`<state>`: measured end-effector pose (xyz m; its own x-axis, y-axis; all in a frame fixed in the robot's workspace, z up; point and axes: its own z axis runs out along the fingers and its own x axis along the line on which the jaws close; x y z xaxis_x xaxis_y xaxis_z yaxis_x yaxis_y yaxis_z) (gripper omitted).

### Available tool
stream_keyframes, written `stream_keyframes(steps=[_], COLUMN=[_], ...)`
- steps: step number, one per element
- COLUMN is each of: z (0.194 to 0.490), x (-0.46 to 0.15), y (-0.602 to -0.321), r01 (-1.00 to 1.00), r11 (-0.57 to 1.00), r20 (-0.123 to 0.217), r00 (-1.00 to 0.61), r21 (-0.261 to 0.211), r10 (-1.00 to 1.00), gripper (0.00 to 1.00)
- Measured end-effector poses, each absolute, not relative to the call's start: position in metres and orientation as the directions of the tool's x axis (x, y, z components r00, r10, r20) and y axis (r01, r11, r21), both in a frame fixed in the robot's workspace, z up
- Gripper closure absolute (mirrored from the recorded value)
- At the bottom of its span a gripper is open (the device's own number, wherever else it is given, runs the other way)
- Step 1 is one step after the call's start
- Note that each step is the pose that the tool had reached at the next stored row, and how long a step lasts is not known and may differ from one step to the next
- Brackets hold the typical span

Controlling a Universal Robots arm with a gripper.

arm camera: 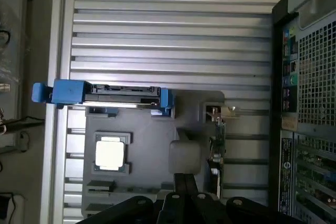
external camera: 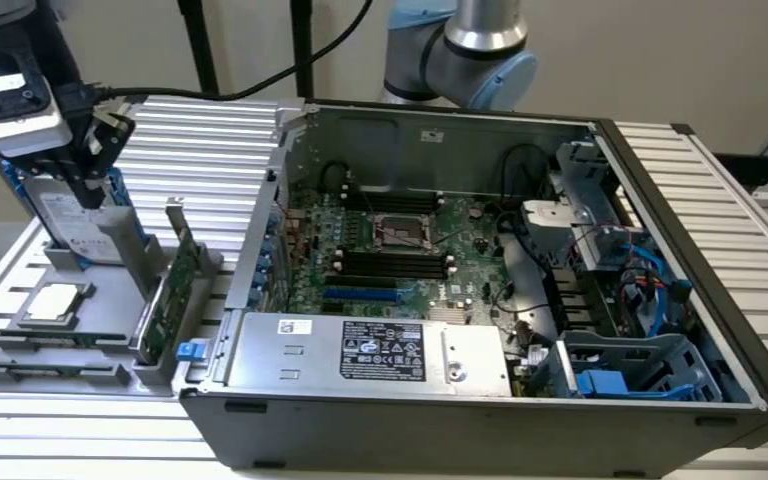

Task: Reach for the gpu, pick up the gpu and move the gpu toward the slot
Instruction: 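Reach for the gpu, then pick up the gpu and move the gpu toward the slot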

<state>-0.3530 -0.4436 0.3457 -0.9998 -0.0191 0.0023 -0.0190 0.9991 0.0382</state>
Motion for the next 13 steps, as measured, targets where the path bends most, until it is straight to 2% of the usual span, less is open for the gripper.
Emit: stream_keyframes(steps=[7, 13], z=[0.345, 0.345], x=[-0.322, -0.320], y=[-0.454, -0.454], r01=[-0.019, -0.019], r11=[0.999, 0.999], r20=[0.002, 0.003], r00=[-1.000, -1.000], r21=[0.038, 0.038], r10=[-0.019, -0.019], gripper=[0.89, 0.89])
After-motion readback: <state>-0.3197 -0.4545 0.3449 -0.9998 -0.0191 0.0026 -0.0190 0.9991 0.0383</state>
